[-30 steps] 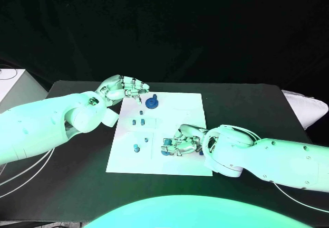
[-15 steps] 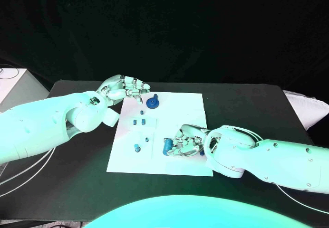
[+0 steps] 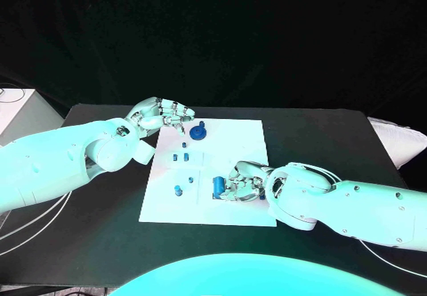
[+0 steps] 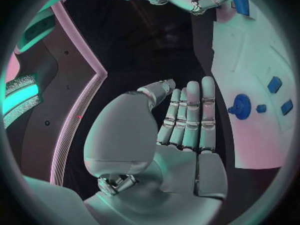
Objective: Assemble the parts on the task board
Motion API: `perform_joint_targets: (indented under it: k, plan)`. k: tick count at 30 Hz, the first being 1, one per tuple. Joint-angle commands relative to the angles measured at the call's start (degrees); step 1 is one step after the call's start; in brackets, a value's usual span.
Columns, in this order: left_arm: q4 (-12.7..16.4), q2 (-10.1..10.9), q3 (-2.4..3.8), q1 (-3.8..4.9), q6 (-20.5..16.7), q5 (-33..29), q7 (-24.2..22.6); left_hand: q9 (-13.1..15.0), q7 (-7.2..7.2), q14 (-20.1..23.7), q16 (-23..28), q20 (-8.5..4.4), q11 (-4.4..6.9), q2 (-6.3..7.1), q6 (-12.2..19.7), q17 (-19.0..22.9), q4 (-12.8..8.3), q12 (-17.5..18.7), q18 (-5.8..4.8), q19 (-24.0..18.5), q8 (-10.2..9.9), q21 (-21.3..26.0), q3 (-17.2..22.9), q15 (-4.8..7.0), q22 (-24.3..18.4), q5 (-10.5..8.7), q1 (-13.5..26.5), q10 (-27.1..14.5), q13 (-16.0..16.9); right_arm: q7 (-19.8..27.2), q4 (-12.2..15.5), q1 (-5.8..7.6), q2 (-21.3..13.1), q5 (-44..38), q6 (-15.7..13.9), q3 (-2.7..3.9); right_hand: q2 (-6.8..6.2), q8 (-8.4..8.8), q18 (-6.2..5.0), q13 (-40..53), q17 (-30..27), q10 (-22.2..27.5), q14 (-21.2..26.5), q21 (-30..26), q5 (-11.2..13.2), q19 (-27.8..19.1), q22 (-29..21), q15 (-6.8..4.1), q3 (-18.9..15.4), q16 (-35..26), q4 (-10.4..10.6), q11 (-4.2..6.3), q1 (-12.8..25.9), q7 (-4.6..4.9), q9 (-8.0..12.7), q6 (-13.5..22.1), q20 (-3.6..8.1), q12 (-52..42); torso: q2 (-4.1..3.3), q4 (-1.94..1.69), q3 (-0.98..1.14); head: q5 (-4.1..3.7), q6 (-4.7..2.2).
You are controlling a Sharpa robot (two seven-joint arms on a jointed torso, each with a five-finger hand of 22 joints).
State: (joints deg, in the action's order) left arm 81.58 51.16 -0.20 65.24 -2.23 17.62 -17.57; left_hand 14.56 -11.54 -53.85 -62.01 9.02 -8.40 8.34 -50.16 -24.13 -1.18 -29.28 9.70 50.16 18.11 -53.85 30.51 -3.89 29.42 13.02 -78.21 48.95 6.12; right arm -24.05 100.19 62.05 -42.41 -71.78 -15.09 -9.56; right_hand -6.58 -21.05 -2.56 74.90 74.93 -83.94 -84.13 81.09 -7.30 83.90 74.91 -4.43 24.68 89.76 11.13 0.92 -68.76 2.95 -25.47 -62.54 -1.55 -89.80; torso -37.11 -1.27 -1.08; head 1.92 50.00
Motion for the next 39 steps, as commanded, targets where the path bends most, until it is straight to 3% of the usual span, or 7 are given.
perform_joint_targets:
  k: [1, 7, 9, 15, 17, 23, 39]
  plan:
    - [-0.1, 0.0, 0.02, 0.00, 0.7, 0.3, -0.2, -0.1, -0.19, 0.3, 0.1, 0.12, 0.01, -0.63, 0.4, 0.1, 0.2, -0.3, 0.89, 0.2, 0.3, 0.3, -0.1, -0.16, -0.1, 0.22, 0.0, -0.4, -0.1, -0.9, -0.3, 0.02, -0.1, -1.5, -0.4, 0.06, 0.33, 0.19, 1.06, 15.1, 15.1, -6.1, -5.9, 0.5, -1.9, 4.8, 13.1, -0.34, 1.0, 0.2, 0.8, 0.37, 1.4, -0.07, 0.0, -0.1, 0.25, -0.2, 0.00, -0.01, 0.01, 0.05, 0.00]
    - [-0.2, 0.2, 0.00, 0.00, 0.7, 0.6, -0.2, -0.1, -0.19, 0.3, 0.1, 0.12, 0.01, -0.63, 0.4, 0.1, 0.2, -0.3, 0.89, 0.2, 0.3, 0.3, -0.1, -0.16, -0.1, 0.22, 0.0, -0.4, -0.1, -0.4, -0.3, 0.01, -0.3, -0.9, 1.9, 0.06, -2.28, -0.04, 1.07, 15.1, 15.1, -6.1, -5.9, 0.5, -3.7, 4.8, 13.1, -0.30, 1.1, 0.2, 0.6, 0.38, 2.8, -0.05, -0.1, -0.1, 0.24, -0.2, -0.01, -0.01, -0.04, 0.14, 0.00]
    - [-0.3, 0.2, -0.01, 0.00, 0.7, 0.6, -0.2, -0.1, -0.19, 0.3, 0.1, 0.12, 0.01, -0.63, 0.4, 0.1, 0.2, -0.3, 0.89, 0.2, 0.3, 0.3, -0.1, -0.16, -0.1, 0.22, 0.0, -0.4, -0.1, -0.1, -0.2, 0.01, -0.3, -0.7, 2.9, 0.06, -4.68, -0.16, 1.05, 15.1, 15.1, -6.1, -5.9, 0.4, -6.0, 4.8, 13.0, -0.26, 0.2, 0.2, 0.4, 0.34, 3.8, 0.01, -0.2, -0.1, 0.22, -0.2, 0.02, -0.01, -0.02, 0.17, 0.00]
    - [-0.3, 0.2, -0.03, 0.00, 0.8, 0.6, -0.2, -0.1, -0.19, 0.3, 0.1, 0.12, 0.01, -0.63, 0.4, 0.1, 0.2, -0.3, 0.89, 0.2, 0.3, 0.3, -0.1, -0.16, -0.1, 0.22, 0.0, -0.4, -0.1, 0.6, 0.2, -0.12, -0.6, -0.6, 4.1, 0.06, -7.34, -0.21, 1.06, 15.1, 15.1, -6.1, -5.9, 0.5, -2.6, 4.8, 13.1, -0.20, -3.6, 0.2, 0.5, 0.24, 4.0, 0.10, -0.1, -0.3, 0.13, -0.2, 0.01, 0.04, 0.00, 0.28, 0.00]
    - [-0.3, 0.3, -0.03, 0.00, 0.8, 0.7, -0.2, -0.1, -0.19, 0.3, 0.1, 0.12, 0.01, -0.63, 0.4, 0.1, 0.2, -0.3, 0.89, 0.2, 0.3, 0.3, -0.1, -0.16, -0.1, 0.22, 0.0, -0.4, -0.1, 0.7, 0.3, -0.15, -0.7, -0.7, 4.2, 0.06, -6.76, -0.13, 1.05, 15.1, 15.1, -6.1, -5.9, 0.4, 1.3, 4.8, 13.1, -0.15, -7.8, 0.2, 1.2, 0.22, 2.8, 0.13, 0.1, -0.3, 0.11, -0.2, 0.03, 0.06, 0.00, 0.31, 0.00]
    - [-0.4, 0.3, -0.04, 0.00, 0.8, 0.7, -0.2, -0.1, -0.16, 0.3, 0.0, 0.14, 0.02, -0.68, 0.4, 0.1, 0.3, -0.3, 0.89, 0.2, 0.4, 0.4, 0.0, -0.17, -0.1, 0.21, 0.0, -0.4, -0.1, 0.8, 0.6, -0.23, -1.2, -1.0, 3.0, 0.06, -4.95, 0.07, 1.06, 15.1, 15.1, -6.1, -5.9, 0.5, 2.9, 4.8, 13.1, -0.15, -14.2, 0.2, 3.3, 0.21, -0.4, 0.13, 0.5, -0.5, 0.09, -0.2, 0.04, -0.01, -0.01, 0.35, 0.00]
    - [-0.4, 0.2, -0.07, 0.00, 0.9, 0.7, -0.2, -0.1, -0.16, 0.3, 0.0, 0.14, 0.02, -0.68, 0.4, 0.1, 0.3, -0.3, 0.89, 0.2, 0.4, 0.4, 0.0, -0.17, -0.1, 0.21, 0.0, -0.4, -0.1, 0.9, 0.6, -0.26, -1.6, -1.0, -2.2, 0.08, -0.15, 0.31, 1.14, 15.1, 15.1, -6.1, -5.9, 0.9, -4.7, 4.9, 13.2, -0.26, -16.0, 0.2, 5.6, 0.31, 2.2, 0.02, 1.0, -0.8, 0.18, -0.2, 0.02, -0.01, -0.01, 0.45, 0.00]
